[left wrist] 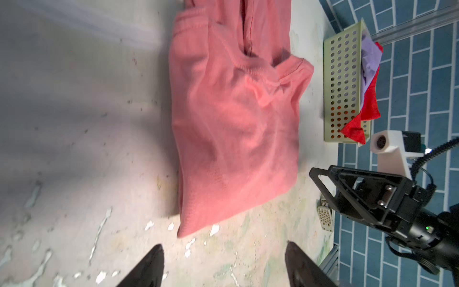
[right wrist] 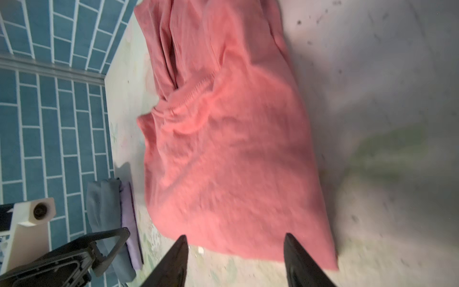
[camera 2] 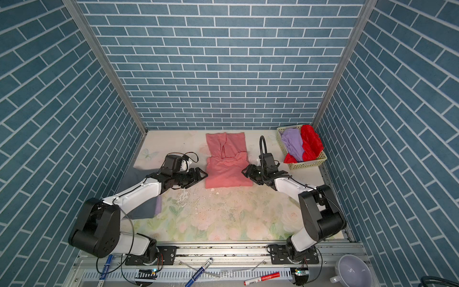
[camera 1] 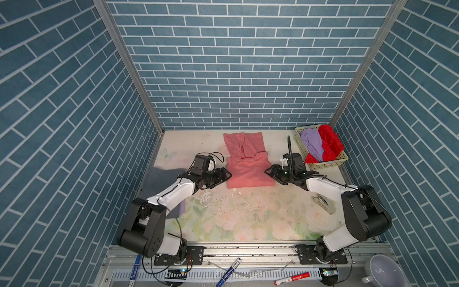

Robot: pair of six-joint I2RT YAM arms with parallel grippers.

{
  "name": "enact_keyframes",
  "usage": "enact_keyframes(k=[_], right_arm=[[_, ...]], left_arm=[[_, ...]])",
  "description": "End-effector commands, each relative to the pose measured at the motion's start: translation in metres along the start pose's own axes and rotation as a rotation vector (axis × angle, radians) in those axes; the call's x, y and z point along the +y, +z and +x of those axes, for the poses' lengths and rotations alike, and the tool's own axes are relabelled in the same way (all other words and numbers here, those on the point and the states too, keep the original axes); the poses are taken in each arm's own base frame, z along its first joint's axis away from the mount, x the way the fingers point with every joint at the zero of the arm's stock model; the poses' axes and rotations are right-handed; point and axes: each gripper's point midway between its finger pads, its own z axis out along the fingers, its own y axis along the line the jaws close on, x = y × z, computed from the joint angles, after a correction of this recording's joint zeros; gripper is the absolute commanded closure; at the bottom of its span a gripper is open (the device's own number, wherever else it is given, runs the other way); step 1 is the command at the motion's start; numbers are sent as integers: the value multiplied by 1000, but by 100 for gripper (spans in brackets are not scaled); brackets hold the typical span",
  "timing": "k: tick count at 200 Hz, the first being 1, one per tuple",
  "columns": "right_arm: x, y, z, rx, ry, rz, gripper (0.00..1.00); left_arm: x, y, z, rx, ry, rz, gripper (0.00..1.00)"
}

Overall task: Fold and stack the t-shirts
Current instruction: 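Fold the near end of the shirt farther from the robot with both grippers, then release the folded shirt and draw both grippers back toward the robot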

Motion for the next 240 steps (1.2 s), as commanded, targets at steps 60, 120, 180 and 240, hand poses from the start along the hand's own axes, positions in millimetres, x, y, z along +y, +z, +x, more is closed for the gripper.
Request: enact_keyframes(k=[60,120,180,240], right_arm=[[-36,3,31,-12,147,32,31],[-55,28,41,-40,261,60,36],[-55,56,11,-150,259,24,60],[-40,29,16,-116,69,135,100]], left_arm=[[35,36,41,52,-124,-26,3],[41,60,48,82,-152,-75,22],[36,82,20,3,-137,-46,58],[23,63,26,9,-92,-11,100]])
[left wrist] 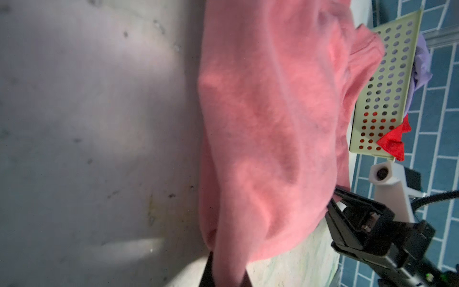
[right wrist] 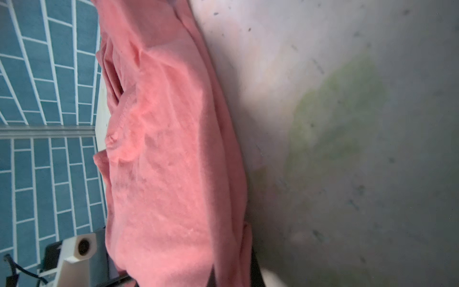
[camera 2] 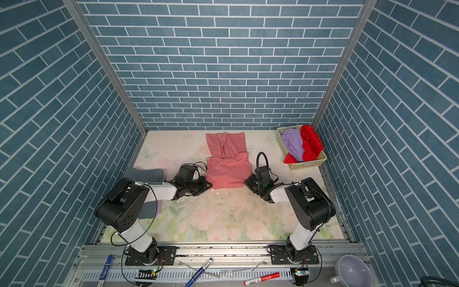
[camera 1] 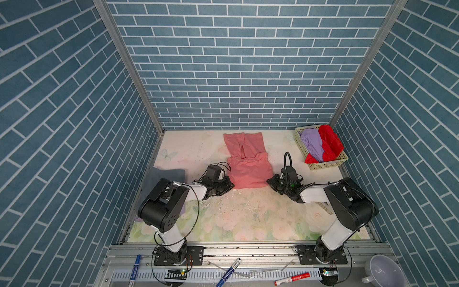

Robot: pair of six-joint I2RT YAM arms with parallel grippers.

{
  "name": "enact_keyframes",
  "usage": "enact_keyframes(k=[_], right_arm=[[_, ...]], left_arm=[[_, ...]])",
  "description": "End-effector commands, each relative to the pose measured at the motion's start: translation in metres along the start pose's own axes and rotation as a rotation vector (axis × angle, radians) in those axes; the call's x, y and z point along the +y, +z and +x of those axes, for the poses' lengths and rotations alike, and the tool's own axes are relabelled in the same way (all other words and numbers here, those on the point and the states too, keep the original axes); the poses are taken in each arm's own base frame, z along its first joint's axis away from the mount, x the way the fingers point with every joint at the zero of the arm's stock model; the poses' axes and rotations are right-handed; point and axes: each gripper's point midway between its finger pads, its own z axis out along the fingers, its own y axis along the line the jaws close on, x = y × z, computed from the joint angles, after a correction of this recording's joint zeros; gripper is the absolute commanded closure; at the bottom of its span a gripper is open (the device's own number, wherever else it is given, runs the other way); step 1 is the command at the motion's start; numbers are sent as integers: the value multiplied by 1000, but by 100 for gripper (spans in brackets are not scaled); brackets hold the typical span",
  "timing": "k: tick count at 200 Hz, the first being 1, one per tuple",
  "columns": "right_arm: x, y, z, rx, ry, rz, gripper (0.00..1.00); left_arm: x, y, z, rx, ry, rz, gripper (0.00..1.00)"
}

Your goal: Fold and stack the t-shirts

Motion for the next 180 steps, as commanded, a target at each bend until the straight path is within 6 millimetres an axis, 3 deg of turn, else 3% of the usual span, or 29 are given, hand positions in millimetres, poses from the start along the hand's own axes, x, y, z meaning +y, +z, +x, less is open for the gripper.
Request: enact_keyframes(k=[1,39,60,79,99,124,150,180], right_arm=[[-3,-16,3,22,-103,93,100],[-6,-50,40,167,-153,134,100],[-5,-74,58,217,-179,154,100],[6,-94,62,195,-203,138,100],[29,-109,49,119,-219,76,100],[71,-116,25,34,-284,-7,100],[108,-99,2,-12,-339,-32,100],[142,-66,-28,-36,-343,-39,100]], left_arm=[[2,-14,9,7,23,-20,100],[-6,-55,38,45,31,-13,100],[-23,-84,53,53,71,7,100],[-37,-106,63,61,94,36,100],[-49,-119,66,70,103,67,100],[-70,-121,57,77,146,99,100],[-86,-114,32,47,198,95,100],[-97,-100,-10,-9,200,111,100]])
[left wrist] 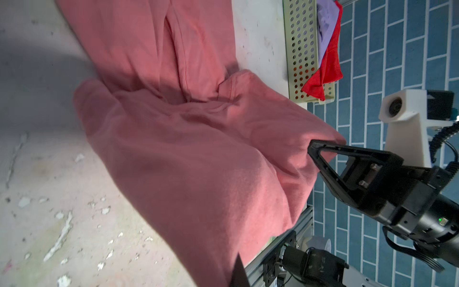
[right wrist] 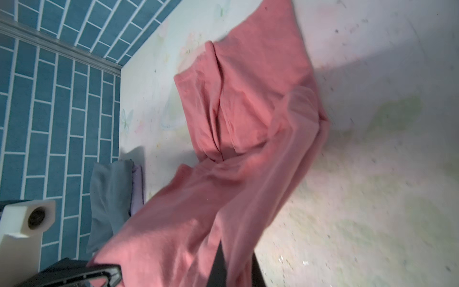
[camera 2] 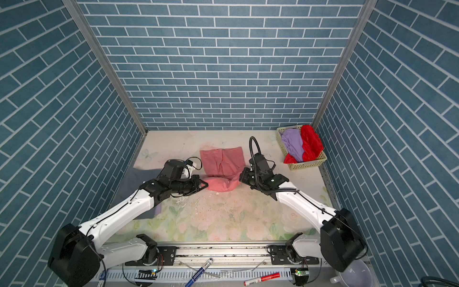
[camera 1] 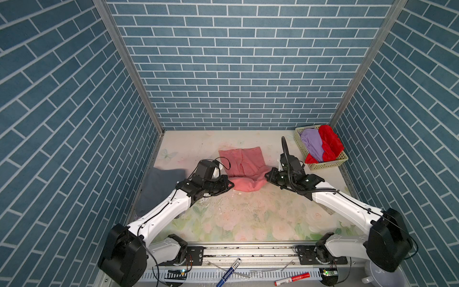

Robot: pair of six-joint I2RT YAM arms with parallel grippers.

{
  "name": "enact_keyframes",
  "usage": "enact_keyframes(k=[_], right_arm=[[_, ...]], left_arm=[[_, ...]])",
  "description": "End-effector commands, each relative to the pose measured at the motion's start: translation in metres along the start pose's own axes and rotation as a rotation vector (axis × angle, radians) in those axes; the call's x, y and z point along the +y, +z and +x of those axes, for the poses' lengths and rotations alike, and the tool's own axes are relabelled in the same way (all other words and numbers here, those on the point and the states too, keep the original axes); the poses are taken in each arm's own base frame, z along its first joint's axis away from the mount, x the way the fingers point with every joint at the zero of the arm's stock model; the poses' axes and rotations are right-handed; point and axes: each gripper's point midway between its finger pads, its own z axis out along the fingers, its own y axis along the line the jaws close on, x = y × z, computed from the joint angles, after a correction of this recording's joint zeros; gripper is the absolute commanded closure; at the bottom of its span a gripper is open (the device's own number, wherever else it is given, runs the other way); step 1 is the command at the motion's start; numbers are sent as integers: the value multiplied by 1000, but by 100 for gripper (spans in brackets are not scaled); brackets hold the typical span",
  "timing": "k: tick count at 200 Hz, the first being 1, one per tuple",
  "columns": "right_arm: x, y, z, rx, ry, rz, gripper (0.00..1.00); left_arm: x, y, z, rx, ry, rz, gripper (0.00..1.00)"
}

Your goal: Fold and stack the t-shirts

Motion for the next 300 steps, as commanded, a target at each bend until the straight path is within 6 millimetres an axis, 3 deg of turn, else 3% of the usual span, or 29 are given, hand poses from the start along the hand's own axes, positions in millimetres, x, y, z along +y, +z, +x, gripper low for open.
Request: enact_keyframes(k=[1,41,78,92,111,131,137,158,178,200,224,266,300], right_arm=[[18,17,-41,-72,-38,-5,100],[29,56,-95,-100,25,-32,100],[20,94,-137,-125,68,-19,99],[14,111,-147,-129,87,-20,91],[10,134,-162,-147,99,-79,72],[12,148,-183,-205,82,-148,52],[13,150,-189,-218,76,-160,48],[15,148,-201,-243,48,-173,46],[14,141,-197,-234,25,-151,46],[7,133,-184,-211,34,-133,46],[6,130,-166,-177,57,-128,47],[11,152,-142,-114,116,-141,50],[7,175,-135,-73,139,-134,54]], left_arm=[[-2,6,-33,-49,41,16,100],[11,18,-97,-127,-10,41,100],[39,46,-142,-122,-111,93,100],[50,59,-156,-118,-143,100,90],[65,74,-175,-128,-167,96,77],[76,76,-200,-173,-185,93,70],[78,75,-208,-192,-192,96,65],[84,67,-229,-250,-217,113,64],[88,59,-233,-275,-211,68,48],[87,49,-225,-282,-164,-6,43],[67,49,-208,-237,-89,-35,37],[22,81,-185,-140,-24,43,37],[26,111,-187,-110,-61,71,36]])
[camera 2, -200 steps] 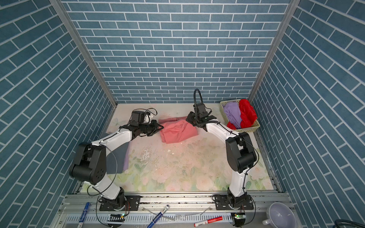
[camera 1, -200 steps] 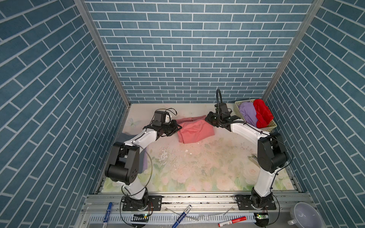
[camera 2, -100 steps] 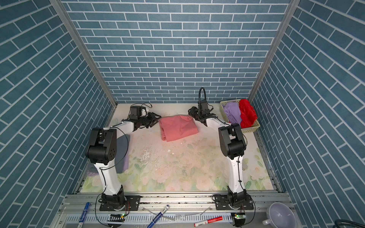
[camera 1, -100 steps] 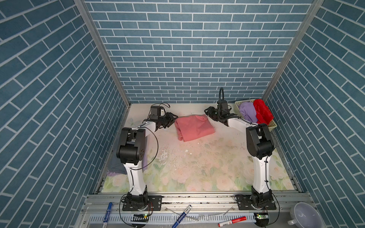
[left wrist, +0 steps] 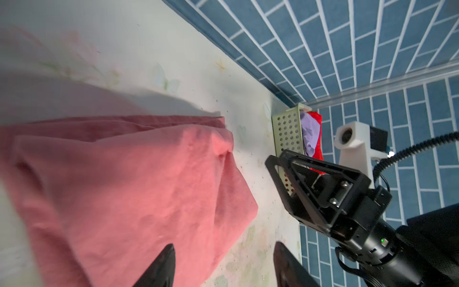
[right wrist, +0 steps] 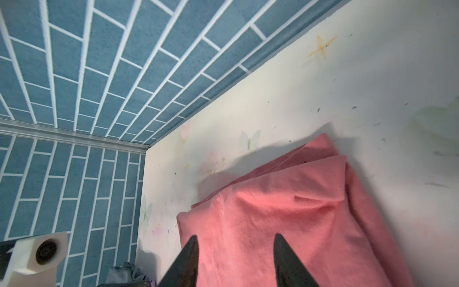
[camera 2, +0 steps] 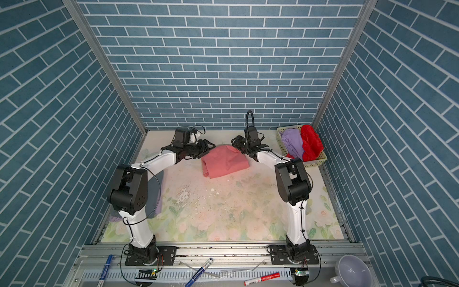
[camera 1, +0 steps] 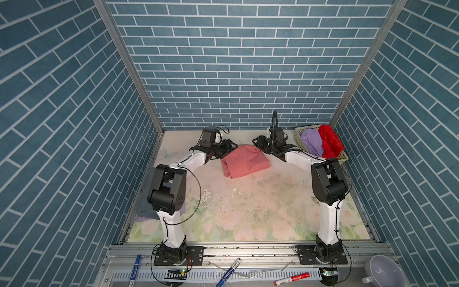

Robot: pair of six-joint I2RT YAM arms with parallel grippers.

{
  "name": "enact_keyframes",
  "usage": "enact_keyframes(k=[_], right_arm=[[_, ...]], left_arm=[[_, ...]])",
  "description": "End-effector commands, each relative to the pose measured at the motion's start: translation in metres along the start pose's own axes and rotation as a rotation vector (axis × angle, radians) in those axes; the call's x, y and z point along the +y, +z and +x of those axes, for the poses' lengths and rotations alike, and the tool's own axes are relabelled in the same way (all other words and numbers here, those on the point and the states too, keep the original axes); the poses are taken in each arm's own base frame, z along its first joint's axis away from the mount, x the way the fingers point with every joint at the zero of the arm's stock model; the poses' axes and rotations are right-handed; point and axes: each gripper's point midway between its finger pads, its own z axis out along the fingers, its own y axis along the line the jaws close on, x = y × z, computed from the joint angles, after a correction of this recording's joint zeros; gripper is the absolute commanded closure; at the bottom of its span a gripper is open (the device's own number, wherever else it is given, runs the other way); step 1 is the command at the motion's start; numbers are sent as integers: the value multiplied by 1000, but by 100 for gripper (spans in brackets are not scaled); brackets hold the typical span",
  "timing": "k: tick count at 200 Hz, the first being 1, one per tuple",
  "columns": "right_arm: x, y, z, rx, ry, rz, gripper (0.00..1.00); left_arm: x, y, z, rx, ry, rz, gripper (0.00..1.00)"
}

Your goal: Fold and stack the t-shirts

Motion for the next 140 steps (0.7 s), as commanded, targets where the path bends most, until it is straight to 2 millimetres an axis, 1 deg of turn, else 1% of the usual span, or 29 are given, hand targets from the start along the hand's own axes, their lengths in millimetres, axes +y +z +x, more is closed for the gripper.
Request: enact_keyframes(k=[1,12,17,20,29,41,52,69,83,96,112,127,140], right_arm=[[-9,20,10,38,45,4,54],[-13,26,10,44,47,16,55],[-10,26,8,41,45,13,55],[-21,35,14,57,50,30,55],[-25,42,14,57,43,33,55],[-27,50,10,34,24,27,56],[-29,55,1,-9,9,16,56],[-38,62,-11,-56,2,24,56],[-48,68,-20,-89,-11,39,56],[-59,76,-27,-114,-26,58,56],[-75,86,-29,-128,-65,103,56],[-87,95,-30,-133,-94,138,56],[-97,98,-34,-149,-104,167,56]], left_arm=[[18,20,2,28,-41,-7,36],[23,28,0,28,-54,-8,36],[24,31,-1,28,-56,-4,36],[25,33,-2,29,-57,-2,36],[27,40,-4,30,-61,5,36],[33,48,-8,29,-67,6,36],[41,53,-13,17,-84,0,36],[55,60,-20,2,-114,-2,37],[70,63,-25,-9,-147,-8,38],[84,64,-25,-13,-175,-23,38],[101,64,-24,-16,-197,-46,38],[113,65,-21,-10,-217,-54,38],[120,63,-21,-12,-225,-60,38]])
